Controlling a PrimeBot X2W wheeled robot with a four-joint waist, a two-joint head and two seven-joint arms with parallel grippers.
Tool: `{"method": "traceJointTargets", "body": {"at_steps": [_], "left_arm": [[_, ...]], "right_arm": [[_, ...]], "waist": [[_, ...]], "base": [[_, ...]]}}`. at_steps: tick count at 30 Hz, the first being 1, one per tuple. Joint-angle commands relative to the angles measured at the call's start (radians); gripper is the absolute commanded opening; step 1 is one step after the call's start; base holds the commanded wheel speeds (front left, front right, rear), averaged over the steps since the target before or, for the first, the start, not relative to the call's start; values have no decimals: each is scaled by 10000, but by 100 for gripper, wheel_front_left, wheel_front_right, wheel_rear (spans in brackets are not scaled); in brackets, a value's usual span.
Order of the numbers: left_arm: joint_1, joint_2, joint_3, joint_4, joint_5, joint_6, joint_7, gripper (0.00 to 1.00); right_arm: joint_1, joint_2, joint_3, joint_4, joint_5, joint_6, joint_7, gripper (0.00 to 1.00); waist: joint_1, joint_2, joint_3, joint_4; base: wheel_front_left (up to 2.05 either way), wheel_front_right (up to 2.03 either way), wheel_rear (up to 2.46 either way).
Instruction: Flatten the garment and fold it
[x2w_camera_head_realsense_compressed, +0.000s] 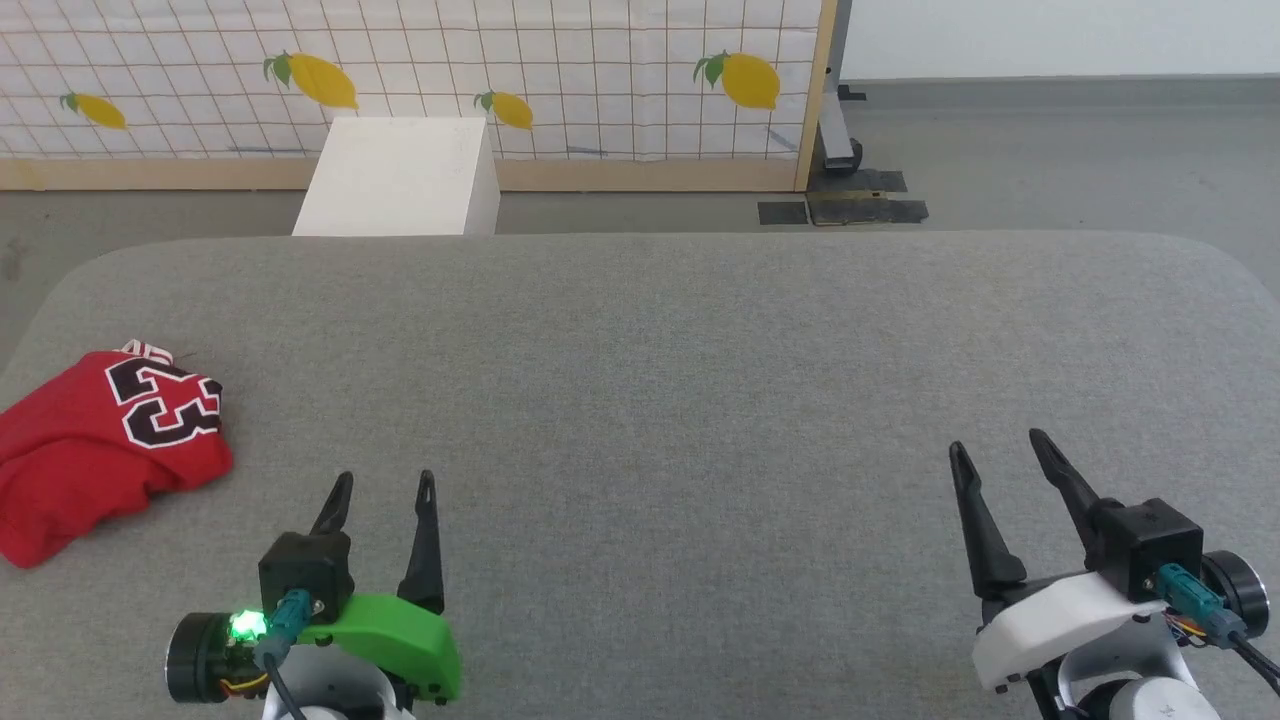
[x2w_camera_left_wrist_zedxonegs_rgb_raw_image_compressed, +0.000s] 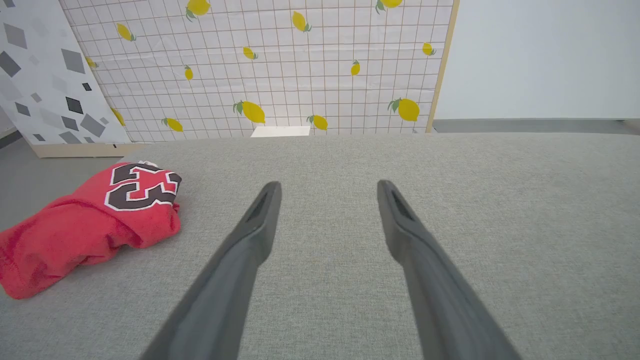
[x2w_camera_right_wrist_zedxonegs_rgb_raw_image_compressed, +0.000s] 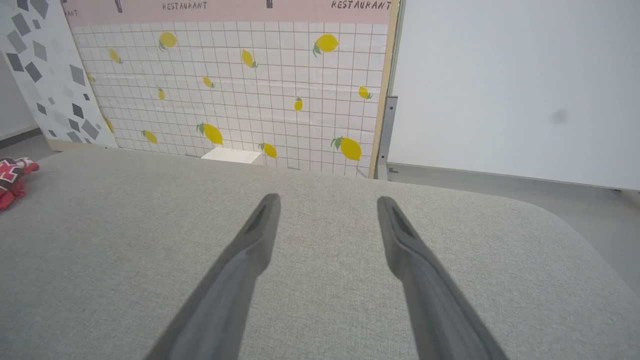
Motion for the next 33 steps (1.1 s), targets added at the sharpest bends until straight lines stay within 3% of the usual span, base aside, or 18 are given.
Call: {"method": "traceJointTargets", "body": {"at_steps": [1, 33], "left_arm": [[6, -9, -24, -36, -108, -13, -130, 100], [50, -20, -326, 395, -561, 33, -790, 100]], "right_arm": [[48, 6, 19, -82, 106, -3, -130, 100], [87, 13, -17, 522, 212, -7, -793, 100]], "waist": [[0, 0, 3, 1], [0, 0, 11, 25]], "base": [[0, 0, 0], [0, 0, 0]]}}
